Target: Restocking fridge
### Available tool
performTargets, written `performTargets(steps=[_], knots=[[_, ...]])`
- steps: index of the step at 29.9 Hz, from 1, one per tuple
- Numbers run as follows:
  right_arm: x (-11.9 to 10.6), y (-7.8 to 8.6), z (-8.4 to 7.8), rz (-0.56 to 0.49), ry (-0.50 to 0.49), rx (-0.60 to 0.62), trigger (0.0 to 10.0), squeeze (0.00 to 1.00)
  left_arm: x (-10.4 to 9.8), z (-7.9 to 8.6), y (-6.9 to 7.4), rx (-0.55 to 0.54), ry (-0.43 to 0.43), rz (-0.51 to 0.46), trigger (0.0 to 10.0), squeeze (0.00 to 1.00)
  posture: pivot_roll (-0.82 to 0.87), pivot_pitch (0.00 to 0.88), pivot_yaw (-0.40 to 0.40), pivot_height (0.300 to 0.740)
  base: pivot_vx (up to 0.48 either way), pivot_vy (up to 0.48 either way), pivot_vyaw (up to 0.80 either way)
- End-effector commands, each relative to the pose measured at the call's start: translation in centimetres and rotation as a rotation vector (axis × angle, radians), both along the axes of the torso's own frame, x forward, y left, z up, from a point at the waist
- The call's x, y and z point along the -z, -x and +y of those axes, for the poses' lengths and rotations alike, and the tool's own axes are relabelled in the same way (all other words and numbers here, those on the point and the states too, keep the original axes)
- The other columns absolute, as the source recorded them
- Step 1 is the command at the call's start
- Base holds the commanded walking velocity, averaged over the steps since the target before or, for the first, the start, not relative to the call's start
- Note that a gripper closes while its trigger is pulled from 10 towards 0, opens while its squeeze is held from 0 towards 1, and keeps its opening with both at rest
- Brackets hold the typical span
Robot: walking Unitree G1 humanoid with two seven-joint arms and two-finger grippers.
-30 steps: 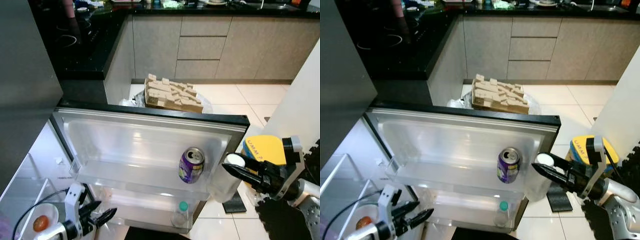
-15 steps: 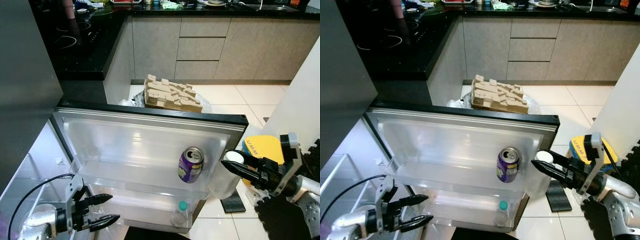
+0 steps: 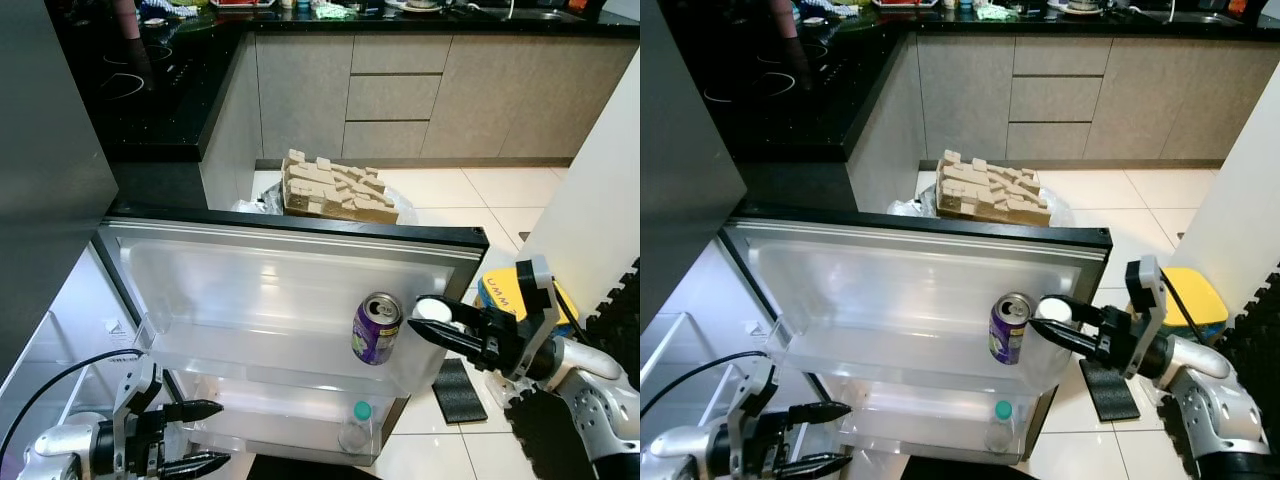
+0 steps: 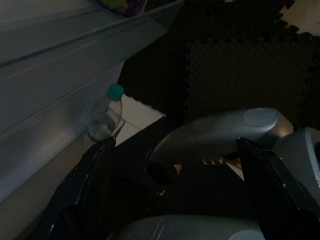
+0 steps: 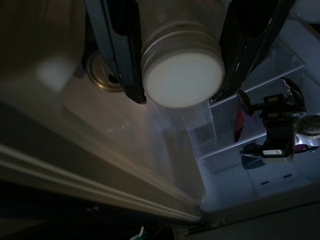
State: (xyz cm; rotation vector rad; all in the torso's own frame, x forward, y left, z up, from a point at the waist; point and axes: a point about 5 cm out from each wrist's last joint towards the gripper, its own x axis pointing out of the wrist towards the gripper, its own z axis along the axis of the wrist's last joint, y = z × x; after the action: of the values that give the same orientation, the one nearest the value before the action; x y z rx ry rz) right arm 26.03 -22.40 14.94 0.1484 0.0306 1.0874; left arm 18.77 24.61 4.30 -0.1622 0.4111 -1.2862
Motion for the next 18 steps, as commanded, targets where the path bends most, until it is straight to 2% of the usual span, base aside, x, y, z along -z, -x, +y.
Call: performTargets(steps=[1,8,12,13,18], knots=[[-1.4,-0.1,1.1,-0.036,-0.014,-0.069,10.0,0.0,-0.4,0.2,0.2,0.013,-0.003,-0.001,10.0,0.0,0.04,0.0,-0.008,0.74,0.0,0.0,0.0],[-2.1,-0.7,2.5,-0.065,-0.028,-0.111,10.0,0.0,-0.6,0.2,0.3,0.005,0.017,-0.005,10.0,0.0,0.04,0.0,-0.01,0.74,0.0,0.0,0.0],[-1.9,-2.8,4.7,-0.098,-0.011,-0.07,10.0,0.0,-1.1,0.4,0.6,-0.007,0.044,-0.006,10.0,0.0,0.04,0.0,-0.011,0.74,0.0,0.0,0.0],[-1.9,-2.8,4.7,-0.098,-0.011,-0.07,10.0,0.0,-1.1,0.4,0.6,-0.007,0.044,-0.006,10.0,0.0,0.04,0.0,-0.011,0.74,0.0,0.0,0.0],[-1.5,-3.9,6.7,-0.086,-0.007,-0.069,10.0,0.0,-1.3,0.5,0.8,-0.001,0.053,-0.005,10.0,0.0,0.05,0.0,-0.015,0.74,0.0,0.0,0.0]])
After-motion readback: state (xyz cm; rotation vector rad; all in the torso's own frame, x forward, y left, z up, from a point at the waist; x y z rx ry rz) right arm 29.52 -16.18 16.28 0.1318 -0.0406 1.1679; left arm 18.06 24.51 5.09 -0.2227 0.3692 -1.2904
